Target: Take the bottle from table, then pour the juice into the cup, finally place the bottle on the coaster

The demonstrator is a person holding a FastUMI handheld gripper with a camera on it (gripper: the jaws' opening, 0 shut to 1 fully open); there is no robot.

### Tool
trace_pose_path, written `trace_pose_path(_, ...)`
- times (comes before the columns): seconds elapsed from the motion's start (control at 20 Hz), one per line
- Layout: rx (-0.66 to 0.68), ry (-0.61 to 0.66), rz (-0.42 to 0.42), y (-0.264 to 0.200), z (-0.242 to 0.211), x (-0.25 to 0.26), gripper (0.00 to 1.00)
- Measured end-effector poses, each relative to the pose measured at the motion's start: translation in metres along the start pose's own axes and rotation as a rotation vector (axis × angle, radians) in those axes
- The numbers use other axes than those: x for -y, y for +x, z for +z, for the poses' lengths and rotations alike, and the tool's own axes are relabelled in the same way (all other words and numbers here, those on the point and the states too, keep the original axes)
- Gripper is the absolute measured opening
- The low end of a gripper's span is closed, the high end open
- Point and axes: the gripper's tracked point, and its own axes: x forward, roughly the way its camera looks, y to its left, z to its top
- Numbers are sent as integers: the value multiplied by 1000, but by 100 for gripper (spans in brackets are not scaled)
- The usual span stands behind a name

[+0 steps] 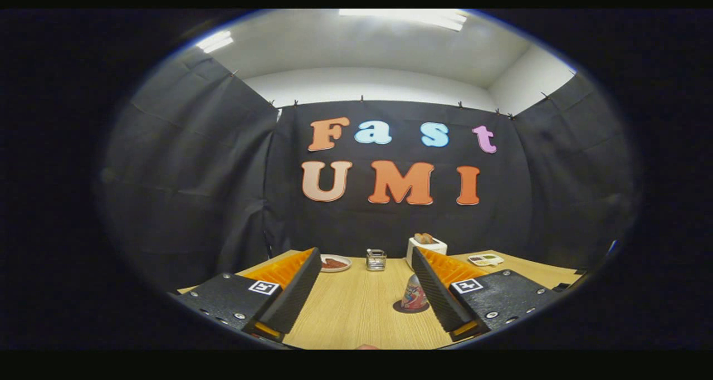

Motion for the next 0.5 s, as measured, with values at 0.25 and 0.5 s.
trace_pose_path(0.25,-36,44,10,1,-9,7,96)
trace_pose_path(0.5,-84,31,39,7,-21,10,96)
